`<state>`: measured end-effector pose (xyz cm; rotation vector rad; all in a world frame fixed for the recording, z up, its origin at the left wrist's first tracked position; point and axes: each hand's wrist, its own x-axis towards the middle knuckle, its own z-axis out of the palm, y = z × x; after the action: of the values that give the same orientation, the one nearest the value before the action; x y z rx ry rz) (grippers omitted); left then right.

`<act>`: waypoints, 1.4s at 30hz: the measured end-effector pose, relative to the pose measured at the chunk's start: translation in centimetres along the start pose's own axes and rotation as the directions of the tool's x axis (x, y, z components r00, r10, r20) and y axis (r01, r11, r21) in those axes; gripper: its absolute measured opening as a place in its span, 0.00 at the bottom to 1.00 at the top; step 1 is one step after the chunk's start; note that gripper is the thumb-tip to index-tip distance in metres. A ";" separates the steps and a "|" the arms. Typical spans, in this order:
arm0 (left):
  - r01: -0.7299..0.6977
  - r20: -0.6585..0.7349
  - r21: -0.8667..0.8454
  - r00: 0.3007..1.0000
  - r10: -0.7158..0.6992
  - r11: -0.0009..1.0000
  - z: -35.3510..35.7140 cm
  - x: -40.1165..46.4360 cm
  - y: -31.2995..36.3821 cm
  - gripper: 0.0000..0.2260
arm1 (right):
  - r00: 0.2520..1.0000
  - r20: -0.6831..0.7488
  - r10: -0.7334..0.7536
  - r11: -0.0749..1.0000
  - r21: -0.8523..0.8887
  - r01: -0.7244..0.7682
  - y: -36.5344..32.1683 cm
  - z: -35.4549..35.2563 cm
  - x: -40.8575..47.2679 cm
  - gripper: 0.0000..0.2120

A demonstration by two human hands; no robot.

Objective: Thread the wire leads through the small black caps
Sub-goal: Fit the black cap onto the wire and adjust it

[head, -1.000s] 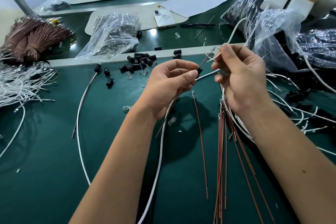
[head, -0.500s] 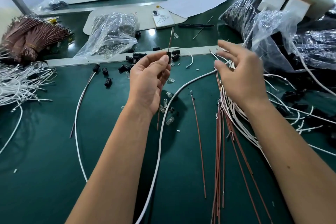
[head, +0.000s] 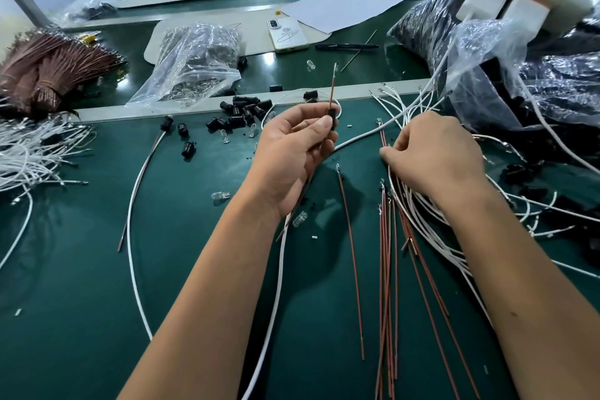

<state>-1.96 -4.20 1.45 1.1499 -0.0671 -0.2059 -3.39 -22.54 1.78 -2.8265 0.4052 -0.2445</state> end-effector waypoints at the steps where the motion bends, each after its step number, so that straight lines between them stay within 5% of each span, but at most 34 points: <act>1: 0.004 0.017 -0.006 1.000 -0.004 1.000 0.0 0.0 0.0 0.07 | 1.000 0.001 0.008 0.998 0.056 -0.008 0.1 -0.1 0.0 0.10; 6: 0.067 0.127 -0.040 0.990 -0.062 0.997 0.1 -0.3 0.2 0.07 | 0.990 -0.138 -0.022 0.861 0.502 0.089 0.1 0.1 0.4 0.18; 11: 0.202 0.476 0.033 0.858 -0.193 0.979 0.4 -1.3 0.2 0.07 | 0.985 -0.168 -0.039 0.320 0.932 0.171 -1.7 0.0 -0.3 0.19; 13: 0.181 0.494 0.060 0.849 -0.187 0.982 0.4 -1.4 0.0 0.08 | 0.987 -0.142 -0.080 0.258 0.953 0.158 -2.2 0.4 -0.8 0.18; 17: 0.133 0.380 0.045 0.914 -0.140 0.990 0.1 -0.9 0.2 0.09 | 0.995 -0.008 -0.099 0.215 0.976 0.029 -2.2 0.5 -0.6 0.15; 19: 0.090 0.265 -0.049 0.961 -0.074 0.995 -0.5 -0.4 0.7 0.09 | 0.964 0.141 -0.224 0.246 0.966 -0.085 -1.3 -0.1 -0.1 0.19; 23: -0.007 0.031 -0.131 0.999 0.011 0.991 -2.3 0.3 1.5 0.10 | 0.646 0.463 -0.607 0.584 0.811 -0.033 0.9 -1.1 -0.1 0.20; 27: -0.048 -0.085 -0.173 0.996 0.033 0.984 -3.6 0.5 2.1 0.08 | 0.481 0.566 -0.670 0.623 0.781 -0.051 1.3 -1.2 -0.4 0.12; 32: -0.104 -0.146 -0.272 0.987 0.066 0.957 -4.7 0.8 2.9 0.08 | 0.445 0.565 -0.695 0.608 0.792 -0.055 1.3 -1.8 -0.6 0.11; 38: -0.092 -0.129 -0.127 0.989 0.076 0.988 -3.9 0.7 2.3 0.07 | 0.419 0.494 -0.762 0.546 0.837 0.006 0.5 -1.9 -0.9 0.14; 42: -0.087 -0.175 -0.090 0.982 0.070 0.992 -4.1 0.7 2.4 0.08 | 0.497 0.433 -0.752 0.473 0.880 -0.052 0.9 -1.4 -0.7 0.12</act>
<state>-0.34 0.30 1.96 1.0619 0.0494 -0.0388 -4.60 -23.45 2.79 -1.6938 -0.5329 0.6359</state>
